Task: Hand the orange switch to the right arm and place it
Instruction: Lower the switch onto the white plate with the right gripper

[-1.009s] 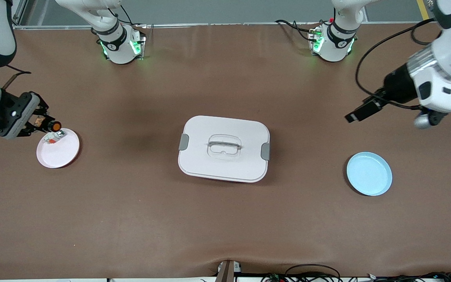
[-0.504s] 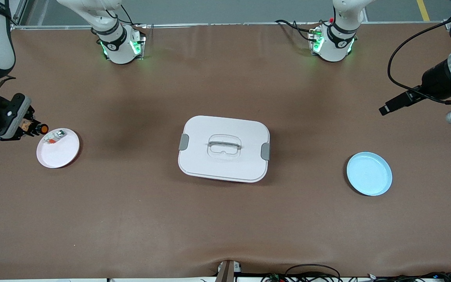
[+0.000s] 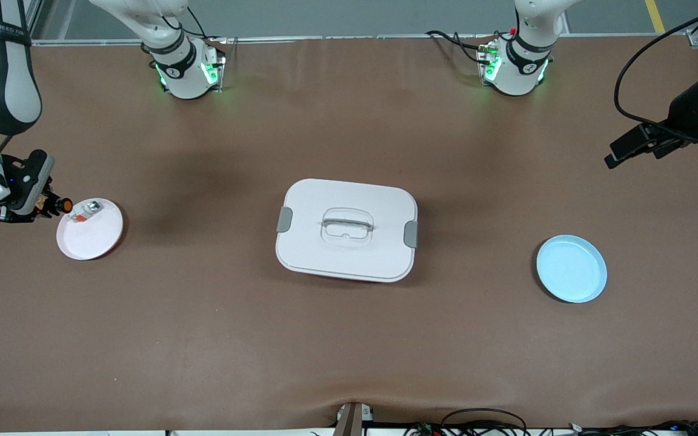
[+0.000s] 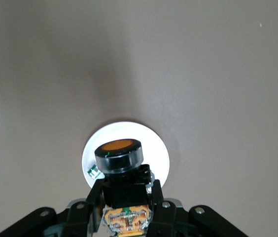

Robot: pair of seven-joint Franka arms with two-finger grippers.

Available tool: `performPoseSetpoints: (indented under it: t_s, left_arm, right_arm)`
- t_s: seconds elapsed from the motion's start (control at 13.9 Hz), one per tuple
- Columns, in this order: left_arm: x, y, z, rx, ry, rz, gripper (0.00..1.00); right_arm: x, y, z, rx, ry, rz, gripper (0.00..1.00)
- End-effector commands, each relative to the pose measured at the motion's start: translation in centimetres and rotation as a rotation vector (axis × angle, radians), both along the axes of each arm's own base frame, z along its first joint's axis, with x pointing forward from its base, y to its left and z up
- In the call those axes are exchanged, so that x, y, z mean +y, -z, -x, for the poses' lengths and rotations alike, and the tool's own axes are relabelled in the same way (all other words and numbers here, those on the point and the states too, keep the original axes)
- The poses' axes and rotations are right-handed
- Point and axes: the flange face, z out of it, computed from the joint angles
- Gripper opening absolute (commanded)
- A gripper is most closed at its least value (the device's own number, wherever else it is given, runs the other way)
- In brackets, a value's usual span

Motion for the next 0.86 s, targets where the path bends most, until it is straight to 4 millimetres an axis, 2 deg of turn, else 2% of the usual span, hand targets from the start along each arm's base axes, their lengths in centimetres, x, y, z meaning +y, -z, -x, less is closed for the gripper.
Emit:
performPoseSetpoints:
  t_s: [0.0, 0.29, 0.58, 0.79]
  left_arm:
    - [-0.4, -0.6, 0.3, 0.002, 0.025, -0.023, 1.00]
    - [-2.1, -1.3, 0.4, -0.015, 0.054, -0.031, 1.00]
    - [-0.5, -0.6, -1.9, -0.008, 0.045, 0.010, 1.00]
    - [-0.3, -0.6, -2.0, -0.009, 0.045, 0.002, 1.00]
  right_arm:
    - [-1.1, 1.1, 0.2, -0.010, -0.034, 0.018, 0.00]
    - [-3.1, 5.2, 0.1, -0.001, -0.057, 0.015, 0.00]
    - [-5.5, 9.2, 0.1, 0.011, -0.047, 0.011, 0.00]
    - [-6.3, 12.0, 0.2, 0.044, -0.035, -0.002, 0.00]
